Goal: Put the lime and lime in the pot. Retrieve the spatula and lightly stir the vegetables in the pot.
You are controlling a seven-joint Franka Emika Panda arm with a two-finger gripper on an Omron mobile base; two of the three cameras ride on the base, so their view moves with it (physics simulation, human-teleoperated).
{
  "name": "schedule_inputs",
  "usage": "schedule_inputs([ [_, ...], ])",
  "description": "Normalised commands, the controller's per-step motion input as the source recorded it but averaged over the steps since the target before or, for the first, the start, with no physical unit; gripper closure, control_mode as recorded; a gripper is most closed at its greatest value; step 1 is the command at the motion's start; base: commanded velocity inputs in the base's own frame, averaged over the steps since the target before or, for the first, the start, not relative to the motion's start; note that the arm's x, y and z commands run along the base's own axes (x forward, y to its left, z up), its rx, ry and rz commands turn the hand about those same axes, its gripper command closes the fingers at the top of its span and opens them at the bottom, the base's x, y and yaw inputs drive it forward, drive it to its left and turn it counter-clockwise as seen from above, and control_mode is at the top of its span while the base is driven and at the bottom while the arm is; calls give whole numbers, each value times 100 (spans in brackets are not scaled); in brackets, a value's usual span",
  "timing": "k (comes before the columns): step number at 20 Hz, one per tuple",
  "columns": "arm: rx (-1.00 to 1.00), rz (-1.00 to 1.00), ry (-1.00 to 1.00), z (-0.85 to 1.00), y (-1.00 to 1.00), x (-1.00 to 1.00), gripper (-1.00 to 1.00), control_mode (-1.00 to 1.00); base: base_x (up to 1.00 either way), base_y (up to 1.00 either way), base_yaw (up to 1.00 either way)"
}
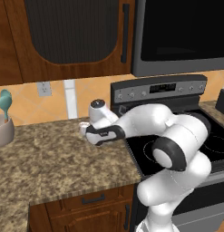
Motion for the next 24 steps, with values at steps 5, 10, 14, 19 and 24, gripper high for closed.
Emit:
schedule_inputs([
  [5,5,1,-17,79,-34,-48,100,-100,0,0,0],
  [10,3,8,-16,73,-23,-57,100,-100,0,0,0],
  [14,15,1,-2,54,-53,-41,100,-100,0,0,0],
  [19,30,0,-3,51,-55,-25,100,-100,0,0,0],
  [24,31,0,0,48,-55,-5,100,-100,0,0,0],
])
